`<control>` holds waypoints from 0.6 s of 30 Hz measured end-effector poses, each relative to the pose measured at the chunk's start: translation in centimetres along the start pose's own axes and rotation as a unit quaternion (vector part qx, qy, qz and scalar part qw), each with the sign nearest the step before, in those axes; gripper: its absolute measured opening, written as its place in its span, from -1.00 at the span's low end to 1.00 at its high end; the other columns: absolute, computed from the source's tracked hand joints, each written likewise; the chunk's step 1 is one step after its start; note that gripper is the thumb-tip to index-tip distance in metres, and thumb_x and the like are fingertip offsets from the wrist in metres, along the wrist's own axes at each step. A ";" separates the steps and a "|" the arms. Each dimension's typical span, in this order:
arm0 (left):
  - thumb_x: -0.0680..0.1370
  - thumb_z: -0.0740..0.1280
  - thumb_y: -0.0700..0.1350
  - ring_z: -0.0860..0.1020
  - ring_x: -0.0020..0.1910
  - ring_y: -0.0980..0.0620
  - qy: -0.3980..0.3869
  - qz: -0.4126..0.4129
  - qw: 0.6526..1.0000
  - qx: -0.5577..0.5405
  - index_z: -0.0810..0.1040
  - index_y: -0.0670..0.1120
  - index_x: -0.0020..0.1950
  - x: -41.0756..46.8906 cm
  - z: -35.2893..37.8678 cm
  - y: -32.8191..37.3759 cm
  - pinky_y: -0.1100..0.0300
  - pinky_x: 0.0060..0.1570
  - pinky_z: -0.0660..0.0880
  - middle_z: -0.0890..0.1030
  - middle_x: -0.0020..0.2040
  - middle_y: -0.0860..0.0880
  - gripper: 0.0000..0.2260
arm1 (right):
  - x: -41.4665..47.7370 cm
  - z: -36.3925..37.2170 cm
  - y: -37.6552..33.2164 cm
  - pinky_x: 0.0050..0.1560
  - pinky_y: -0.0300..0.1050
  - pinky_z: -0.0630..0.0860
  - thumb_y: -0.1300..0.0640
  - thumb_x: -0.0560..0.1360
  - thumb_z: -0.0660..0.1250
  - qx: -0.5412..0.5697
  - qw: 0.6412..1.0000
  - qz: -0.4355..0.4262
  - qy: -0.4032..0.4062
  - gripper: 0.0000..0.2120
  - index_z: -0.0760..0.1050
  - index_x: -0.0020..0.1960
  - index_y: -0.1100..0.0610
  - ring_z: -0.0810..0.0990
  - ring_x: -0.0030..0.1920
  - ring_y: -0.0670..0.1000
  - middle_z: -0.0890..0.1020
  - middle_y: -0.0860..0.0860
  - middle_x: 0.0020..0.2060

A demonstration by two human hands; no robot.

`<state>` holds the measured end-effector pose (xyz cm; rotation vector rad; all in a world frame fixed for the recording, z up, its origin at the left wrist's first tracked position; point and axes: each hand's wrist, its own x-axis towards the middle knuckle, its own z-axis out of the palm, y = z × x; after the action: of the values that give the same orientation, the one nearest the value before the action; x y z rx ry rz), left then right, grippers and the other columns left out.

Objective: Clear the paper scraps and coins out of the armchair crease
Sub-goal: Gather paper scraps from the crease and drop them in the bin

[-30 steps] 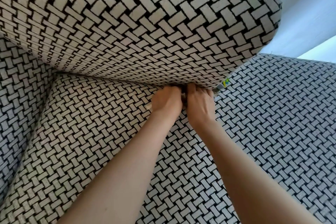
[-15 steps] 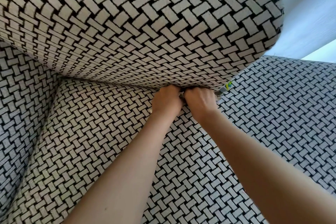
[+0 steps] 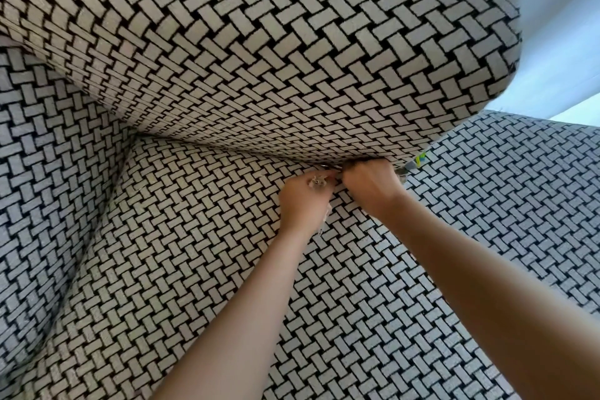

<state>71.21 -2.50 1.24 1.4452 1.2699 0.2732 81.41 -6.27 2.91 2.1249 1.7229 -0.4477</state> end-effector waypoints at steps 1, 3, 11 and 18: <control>0.51 0.32 -0.16 0.54 -0.43 0.24 -0.001 -0.032 0.998 -0.046 0.64 -0.05 0.01 -0.4 -0.2 -0.2 0.36 -0.43 0.48 0.62 -0.13 0.01 -0.86 | -0.2 0.2 0.1 -0.12 -0.24 0.48 0.30 0.57 0.12 0.004 1.000 -0.001 0.024 -0.79 0.44 0.16 0.26 0.55 -0.17 0.01 0.59 0.05 -0.04; 0.50 0.35 -0.10 0.57 -0.28 0.05 0.003 -0.092 0.988 -0.123 0.60 0.00 -0.10 -1.0 -0.6 -0.2 0.23 -0.35 0.50 0.59 -0.17 -0.03 -0.96 | -0.9 0.6 0.3 -0.14 -0.25 0.46 0.32 0.57 0.06 0.034 0.997 0.007 0.068 -0.76 0.41 0.18 0.25 0.50 -0.21 0.01 0.57 0.06 -0.09; 0.46 0.32 0.17 0.45 -0.35 0.12 -0.001 -0.197 0.951 -0.239 0.44 0.00 -0.25 -4.2 -1.4 0.5 0.25 -0.32 0.45 0.54 -0.24 0.01 -0.74 | -4.6 1.1 -2.6 -0.31 -0.07 0.52 0.41 0.41 0.20 0.472 0.837 0.178 0.215 -0.82 0.55 -0.20 0.23 0.53 -0.33 0.12 0.51 0.02 -0.46; 0.34 0.30 0.28 0.48 -0.37 0.06 -0.079 -0.125 0.934 -0.325 0.53 -0.06 -0.09 -7.1 -3.3 -0.4 0.26 -0.43 0.40 0.54 -0.27 -0.02 -0.58 | -7.5 0.5 -7.6 -0.36 -0.20 0.54 0.39 0.48 0.21 0.656 0.718 0.163 0.166 -0.71 0.52 -0.29 0.09 0.52 -0.39 -0.01 0.56 0.02 -0.42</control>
<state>65.77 -6.35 5.35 0.7165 1.0755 0.3560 72.46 -11.54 5.29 3.5457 1.0902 -1.6205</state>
